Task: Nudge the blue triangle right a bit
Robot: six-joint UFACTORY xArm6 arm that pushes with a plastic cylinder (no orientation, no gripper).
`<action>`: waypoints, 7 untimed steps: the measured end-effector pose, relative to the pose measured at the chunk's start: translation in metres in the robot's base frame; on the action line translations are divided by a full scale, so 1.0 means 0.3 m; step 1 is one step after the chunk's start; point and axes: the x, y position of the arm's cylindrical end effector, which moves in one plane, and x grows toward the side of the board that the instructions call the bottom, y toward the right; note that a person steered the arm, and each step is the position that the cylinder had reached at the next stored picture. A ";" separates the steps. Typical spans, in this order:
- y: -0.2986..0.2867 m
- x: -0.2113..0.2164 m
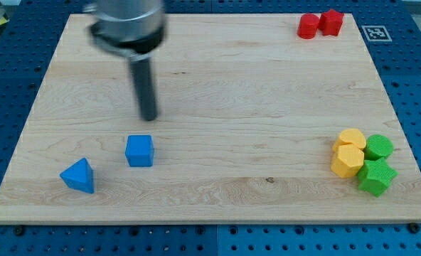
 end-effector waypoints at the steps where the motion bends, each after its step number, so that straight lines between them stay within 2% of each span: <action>1: -0.303 0.107; 2: -0.462 0.265; 3: -0.493 0.446; 7: -0.110 0.384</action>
